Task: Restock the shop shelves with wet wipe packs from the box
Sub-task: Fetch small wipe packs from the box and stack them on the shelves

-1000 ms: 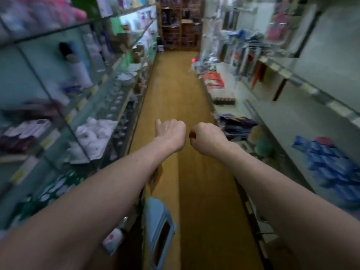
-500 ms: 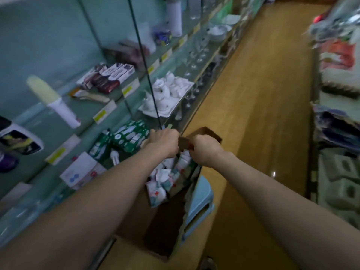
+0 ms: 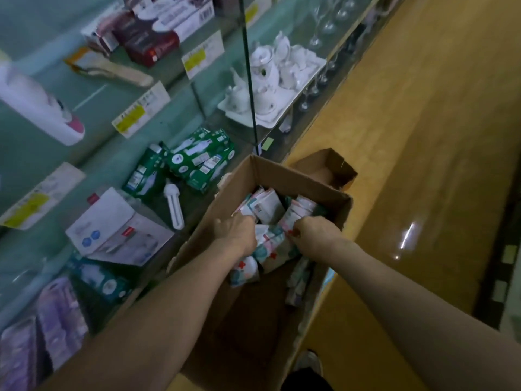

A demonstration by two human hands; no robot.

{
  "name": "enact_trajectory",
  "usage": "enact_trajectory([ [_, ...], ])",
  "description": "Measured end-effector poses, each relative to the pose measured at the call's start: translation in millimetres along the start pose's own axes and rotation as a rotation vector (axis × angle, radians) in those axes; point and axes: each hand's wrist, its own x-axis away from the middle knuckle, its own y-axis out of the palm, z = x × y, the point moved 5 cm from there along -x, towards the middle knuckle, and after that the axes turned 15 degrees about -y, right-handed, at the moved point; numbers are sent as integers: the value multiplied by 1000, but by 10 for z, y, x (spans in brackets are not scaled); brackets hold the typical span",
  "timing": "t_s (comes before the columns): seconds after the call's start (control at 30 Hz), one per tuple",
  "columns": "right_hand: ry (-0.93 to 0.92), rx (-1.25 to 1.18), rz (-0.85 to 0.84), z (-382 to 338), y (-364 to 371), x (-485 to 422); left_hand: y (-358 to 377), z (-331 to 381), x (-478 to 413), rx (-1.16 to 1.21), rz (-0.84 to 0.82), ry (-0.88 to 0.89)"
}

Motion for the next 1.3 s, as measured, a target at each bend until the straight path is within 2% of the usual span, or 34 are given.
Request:
enact_trajectory([
  [0.2, 29, -34, -108, 34, 610, -539, 529, 67, -525, -90, -25, 53],
  [0.33, -25, 92, -184, -31, 902, -839, 782, 148, -840, -130, 34, 126],
  [0.5, -31, 266, -184, 56, 1131, -1162, 959, 354, -1099, -183, 148, 251],
  [0.67, -16, 371, -139, 123, 1247, -1317, 1095, 508, -1268, -369, 214, 285],
  [0.87, 48, 434, -192, 187, 1343, -1362, 1130, 584, -1336, -287, 243, 264],
  [0.97, 49, 463, -182, 200, 1316, -1372, 1130, 579, -1338, -256, 194, 208],
  [1.07, 70, 442, -203, 182, 1300, -1321, 1135, 442, -1294, -136, 44, 85],
  [1.2, 162, 256, -153, 172, 1233, -1133, 1128, 94, -1179, 151, -208, -79],
  [1.3, 220, 171, -92, 71, 1086, -957, 1058, -125, -1040, 371, -265, -175],
])
